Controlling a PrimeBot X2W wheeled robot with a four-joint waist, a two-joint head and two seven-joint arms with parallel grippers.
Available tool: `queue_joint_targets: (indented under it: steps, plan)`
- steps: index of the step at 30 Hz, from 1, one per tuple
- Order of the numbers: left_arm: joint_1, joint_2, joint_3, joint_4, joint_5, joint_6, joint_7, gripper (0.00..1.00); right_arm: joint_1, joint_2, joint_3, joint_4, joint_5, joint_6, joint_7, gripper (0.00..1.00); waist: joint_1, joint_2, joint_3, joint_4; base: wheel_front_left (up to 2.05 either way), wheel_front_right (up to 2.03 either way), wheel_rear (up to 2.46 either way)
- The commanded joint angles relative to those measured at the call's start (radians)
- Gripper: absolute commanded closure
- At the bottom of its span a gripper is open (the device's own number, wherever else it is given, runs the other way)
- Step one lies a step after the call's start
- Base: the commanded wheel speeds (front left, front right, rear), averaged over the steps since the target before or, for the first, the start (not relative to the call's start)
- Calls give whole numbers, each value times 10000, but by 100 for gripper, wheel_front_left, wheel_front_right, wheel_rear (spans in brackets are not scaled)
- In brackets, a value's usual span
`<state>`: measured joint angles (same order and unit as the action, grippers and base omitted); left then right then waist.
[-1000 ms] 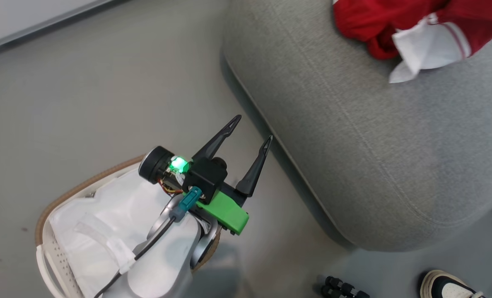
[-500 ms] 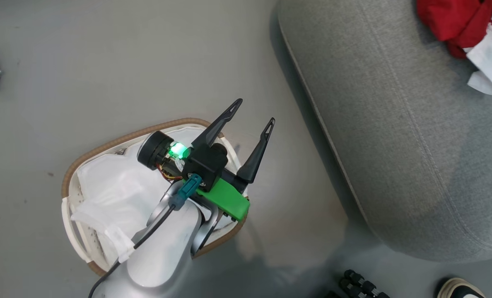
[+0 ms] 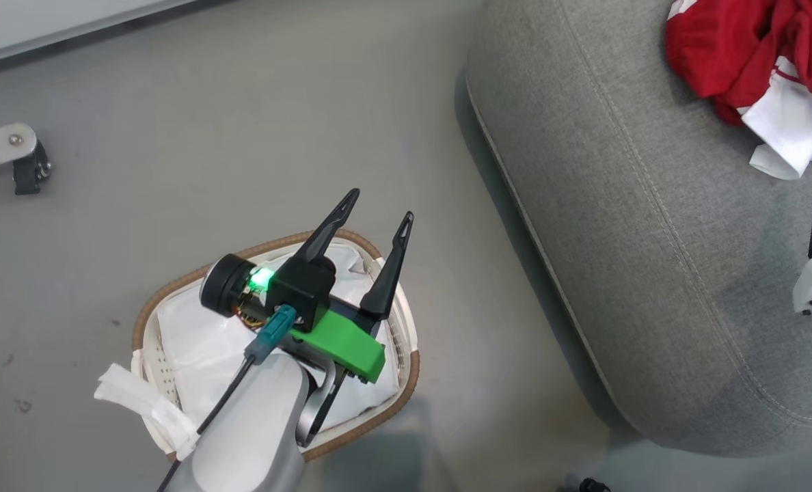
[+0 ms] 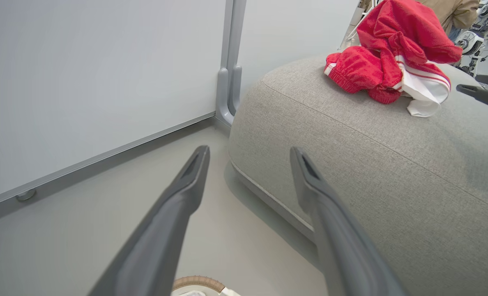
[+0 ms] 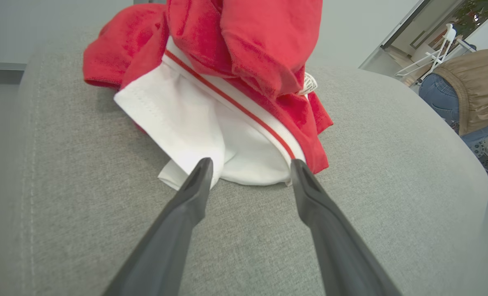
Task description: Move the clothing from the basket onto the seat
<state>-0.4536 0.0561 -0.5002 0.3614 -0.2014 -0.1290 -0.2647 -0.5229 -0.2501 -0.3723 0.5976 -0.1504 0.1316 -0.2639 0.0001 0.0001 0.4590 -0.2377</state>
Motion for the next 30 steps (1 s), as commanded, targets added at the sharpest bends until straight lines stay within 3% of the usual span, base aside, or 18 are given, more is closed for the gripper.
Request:
queue_joint_targets:
  steps: [1,8,14,19,30]
  plan:
    - [260,11,180,-41,-77,-26,8,0,306,108,73,-258,125,-16,-8,0,-1,-1,-643,168,0,0,0]
    - [1096,-43,1119,-257,-23,53,8,0,1319,794,856,-1481,845,-16,-6,0,-1,-1,-1722,879,0,0,0]
    - [1888,-42,1843,-475,-122,420,8,0,1599,1426,1848,-2118,1411,-16,-6,0,-1,-1,-2509,1658,0,0,0]
    - [2442,-46,2465,-537,-100,775,8,0,1692,1738,2415,-2062,1640,-16,-6,0,-1,-1,-2945,2275,0,0,0]
    - [3152,-48,3481,-66,-90,930,8,0,1995,1954,2814,-1634,1821,-16,-6,0,-1,-1,-3525,2953,0,0,0]
